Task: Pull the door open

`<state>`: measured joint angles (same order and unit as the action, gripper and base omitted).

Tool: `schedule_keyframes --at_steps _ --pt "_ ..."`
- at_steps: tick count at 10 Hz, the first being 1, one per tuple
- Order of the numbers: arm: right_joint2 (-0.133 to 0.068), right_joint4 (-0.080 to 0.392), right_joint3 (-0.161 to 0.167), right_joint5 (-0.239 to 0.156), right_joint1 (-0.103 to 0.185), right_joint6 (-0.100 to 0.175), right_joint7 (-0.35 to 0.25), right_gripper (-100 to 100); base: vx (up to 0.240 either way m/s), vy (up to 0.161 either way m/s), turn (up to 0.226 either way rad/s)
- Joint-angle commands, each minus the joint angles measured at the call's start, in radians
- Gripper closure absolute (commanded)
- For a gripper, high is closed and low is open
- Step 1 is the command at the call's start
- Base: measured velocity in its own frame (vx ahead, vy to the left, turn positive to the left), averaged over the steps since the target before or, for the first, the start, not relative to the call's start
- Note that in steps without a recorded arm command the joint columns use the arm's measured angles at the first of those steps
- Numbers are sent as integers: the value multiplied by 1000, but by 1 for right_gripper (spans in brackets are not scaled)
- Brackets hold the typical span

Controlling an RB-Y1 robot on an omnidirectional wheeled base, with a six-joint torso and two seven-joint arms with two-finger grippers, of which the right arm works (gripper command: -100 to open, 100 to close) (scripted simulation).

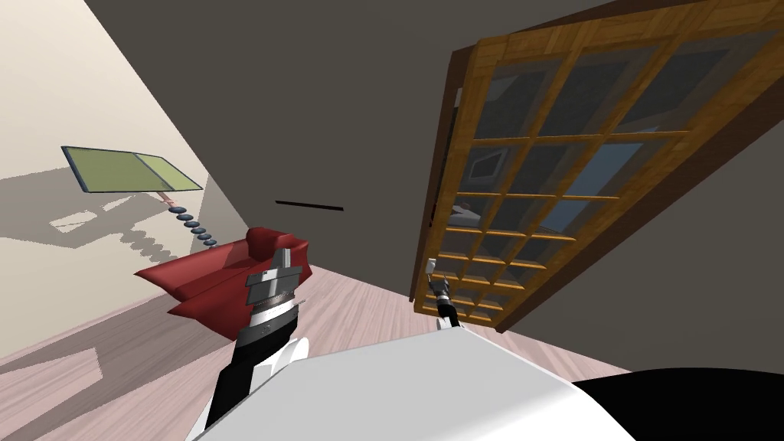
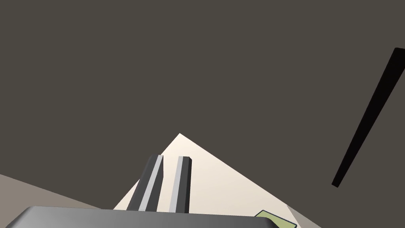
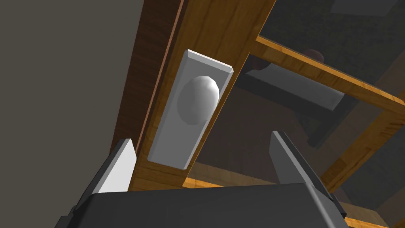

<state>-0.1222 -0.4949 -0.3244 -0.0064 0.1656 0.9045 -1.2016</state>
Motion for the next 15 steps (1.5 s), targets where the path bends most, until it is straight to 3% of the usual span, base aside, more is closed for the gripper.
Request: schedule_keyframes --at_steps 1,13,14,15 --pt "6 6 6 -21 10 -4 -50 -100 -82 -11 43" --pt "29 44 29 -103 56 -13 -334 -100 -58 -11 23" --pt "28 44 28 -99 55 -11 -320 -100 -22 -1 3" --pt "10 47 24 -102 46 -8 -342 -100 120 21 99"
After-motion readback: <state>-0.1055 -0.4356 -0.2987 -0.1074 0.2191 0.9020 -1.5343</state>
